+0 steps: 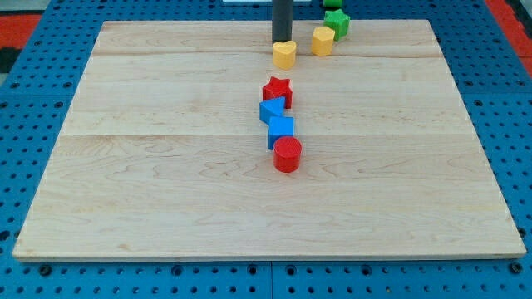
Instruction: Push the yellow heart above the red star
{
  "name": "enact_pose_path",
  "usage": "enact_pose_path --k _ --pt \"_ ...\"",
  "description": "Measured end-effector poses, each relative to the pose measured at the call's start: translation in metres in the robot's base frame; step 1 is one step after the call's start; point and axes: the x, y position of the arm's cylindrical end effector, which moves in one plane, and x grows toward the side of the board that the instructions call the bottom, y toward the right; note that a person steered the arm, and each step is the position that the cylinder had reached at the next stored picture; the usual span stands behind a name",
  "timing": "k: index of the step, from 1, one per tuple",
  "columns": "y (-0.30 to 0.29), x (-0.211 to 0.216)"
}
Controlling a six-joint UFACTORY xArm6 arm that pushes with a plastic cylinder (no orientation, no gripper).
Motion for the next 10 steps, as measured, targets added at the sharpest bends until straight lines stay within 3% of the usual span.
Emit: enact_pose_path --k 10 --pt "0.008 0.049"
